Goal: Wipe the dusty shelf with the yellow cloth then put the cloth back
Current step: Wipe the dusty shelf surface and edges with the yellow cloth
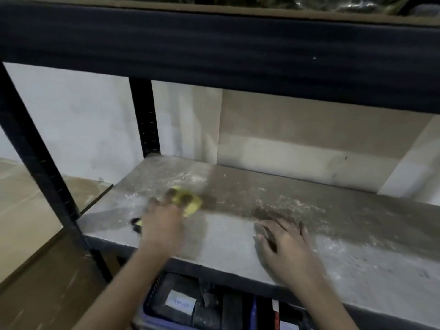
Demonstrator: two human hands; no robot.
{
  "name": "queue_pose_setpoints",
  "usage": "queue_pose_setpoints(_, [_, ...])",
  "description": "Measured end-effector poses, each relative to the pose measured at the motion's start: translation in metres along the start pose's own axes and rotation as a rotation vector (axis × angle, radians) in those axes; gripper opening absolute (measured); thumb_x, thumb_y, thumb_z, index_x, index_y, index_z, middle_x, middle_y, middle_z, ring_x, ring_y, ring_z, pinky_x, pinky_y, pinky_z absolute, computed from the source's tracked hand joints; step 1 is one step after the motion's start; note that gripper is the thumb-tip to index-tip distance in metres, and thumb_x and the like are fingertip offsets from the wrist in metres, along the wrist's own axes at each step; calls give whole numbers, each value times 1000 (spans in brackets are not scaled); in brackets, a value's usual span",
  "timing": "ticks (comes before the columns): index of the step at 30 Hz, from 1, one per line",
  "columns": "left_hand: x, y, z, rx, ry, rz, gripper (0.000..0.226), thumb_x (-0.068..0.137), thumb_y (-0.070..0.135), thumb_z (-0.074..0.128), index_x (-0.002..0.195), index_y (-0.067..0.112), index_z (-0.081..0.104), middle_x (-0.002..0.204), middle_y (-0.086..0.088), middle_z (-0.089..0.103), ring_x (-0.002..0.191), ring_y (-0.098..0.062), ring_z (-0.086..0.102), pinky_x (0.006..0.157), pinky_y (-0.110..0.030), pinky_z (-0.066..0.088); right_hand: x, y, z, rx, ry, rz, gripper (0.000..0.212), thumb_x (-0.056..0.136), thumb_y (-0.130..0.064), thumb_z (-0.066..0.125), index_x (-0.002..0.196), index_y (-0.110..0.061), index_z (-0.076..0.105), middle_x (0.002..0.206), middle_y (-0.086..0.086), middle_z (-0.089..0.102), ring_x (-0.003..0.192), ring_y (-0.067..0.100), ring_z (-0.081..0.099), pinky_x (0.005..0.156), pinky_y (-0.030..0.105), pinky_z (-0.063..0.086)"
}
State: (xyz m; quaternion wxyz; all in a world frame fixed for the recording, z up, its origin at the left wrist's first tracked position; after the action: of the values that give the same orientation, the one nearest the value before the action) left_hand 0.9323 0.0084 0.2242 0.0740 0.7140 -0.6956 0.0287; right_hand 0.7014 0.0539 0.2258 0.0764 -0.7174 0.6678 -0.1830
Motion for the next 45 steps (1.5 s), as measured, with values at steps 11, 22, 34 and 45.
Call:
queue_pose_setpoints(11, [-26, 32, 8, -161, -118, 291, 46, 96, 46, 34, 140, 50, 21, 157, 3, 6, 135, -28, 17, 109, -45, 27, 12, -27, 21, 52, 0, -6, 38, 92, -41, 41, 128, -30, 46, 141, -10, 41, 130, 13, 36, 116, 40, 13])
queue_pose_setpoints(22, [-3, -44, -37, -214, 333, -100, 47, 93, 18, 47, 137, 34, 43, 131, -16, 46, 106, -40, 44, 87, -47, 45, 15, -31, 17, 62, 1, -20, 43, 92, -41, 40, 133, -31, 42, 139, -12, 42, 129, 12, 33, 114, 35, 15])
queue_pose_setpoints(34, [-2, -7, 2, -99, 116, 86, 55, 91, 4, 42, 139, 30, 37, 137, -7, 42, 116, -30, 41, 93, -37, 44, 13, -34, 16, 119, -1, -7, 52, 80, -49, 36, 124, -27, 55, 125, -7, 55, 118, 18, 43, 106, 40, 29])
queue_pose_setpoints(45, [18, -36, 2, -93, 13, 41, 51, 92, 9, 39, 140, 26, 37, 138, -11, 41, 118, -31, 39, 94, -39, 43, 14, -33, 16, 148, 14, -38, 36, 88, -33, 52, 123, -26, 56, 123, -9, 54, 119, 13, 40, 106, 37, 31])
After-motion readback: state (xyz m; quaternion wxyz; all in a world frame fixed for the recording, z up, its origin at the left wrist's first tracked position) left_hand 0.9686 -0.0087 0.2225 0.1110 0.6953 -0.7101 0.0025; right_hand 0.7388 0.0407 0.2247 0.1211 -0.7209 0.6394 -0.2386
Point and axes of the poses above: each hand's wrist, its own x-axis towards the middle knuckle, its own z-axis out of the palm, y = z × x, the point moved 1 cm from there along x, towards the middle knuckle
